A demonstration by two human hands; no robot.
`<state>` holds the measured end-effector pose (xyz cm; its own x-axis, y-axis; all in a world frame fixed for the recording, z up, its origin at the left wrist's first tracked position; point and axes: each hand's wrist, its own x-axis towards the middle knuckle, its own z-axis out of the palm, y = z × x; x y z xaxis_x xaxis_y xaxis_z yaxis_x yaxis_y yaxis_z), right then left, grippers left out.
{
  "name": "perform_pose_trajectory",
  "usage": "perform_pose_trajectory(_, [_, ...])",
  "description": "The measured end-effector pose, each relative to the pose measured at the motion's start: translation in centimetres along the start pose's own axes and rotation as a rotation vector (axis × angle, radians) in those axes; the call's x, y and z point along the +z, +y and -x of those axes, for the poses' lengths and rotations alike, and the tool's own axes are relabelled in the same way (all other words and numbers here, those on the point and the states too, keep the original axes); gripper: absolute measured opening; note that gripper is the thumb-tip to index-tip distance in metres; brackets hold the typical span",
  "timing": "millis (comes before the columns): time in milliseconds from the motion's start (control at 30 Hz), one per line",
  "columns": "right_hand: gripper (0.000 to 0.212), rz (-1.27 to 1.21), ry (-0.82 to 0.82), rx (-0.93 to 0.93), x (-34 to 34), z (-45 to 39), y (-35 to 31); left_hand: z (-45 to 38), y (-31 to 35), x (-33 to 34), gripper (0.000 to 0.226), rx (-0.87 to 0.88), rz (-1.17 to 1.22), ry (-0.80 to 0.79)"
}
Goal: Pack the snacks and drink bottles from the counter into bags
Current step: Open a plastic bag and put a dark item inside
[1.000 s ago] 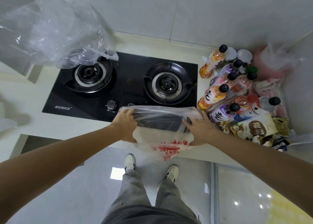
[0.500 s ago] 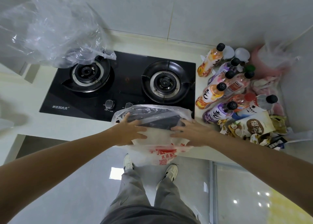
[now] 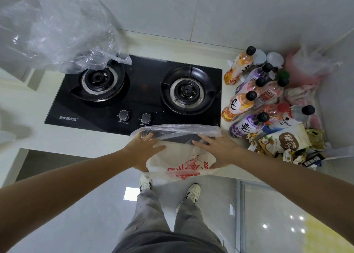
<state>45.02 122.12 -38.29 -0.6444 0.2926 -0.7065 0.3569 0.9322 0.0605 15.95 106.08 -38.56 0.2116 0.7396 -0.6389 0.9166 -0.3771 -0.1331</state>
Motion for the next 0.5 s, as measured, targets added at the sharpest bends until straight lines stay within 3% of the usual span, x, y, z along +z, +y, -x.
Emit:
perform_pose_trajectory(233, [0.124, -0.024, -0.028, 0.068, -1.1, 0.0, 0.4, -0.8, -1.6, -2.9, 0.122, -0.156, 0.033, 0.008])
perform_pose_trajectory(500, [0.134, -0.112, -0.088, 0.145, -0.3, -1.4, 1.4, -3.0, -1.0, -4.0, 0.113, -0.165, 0.045, -0.024])
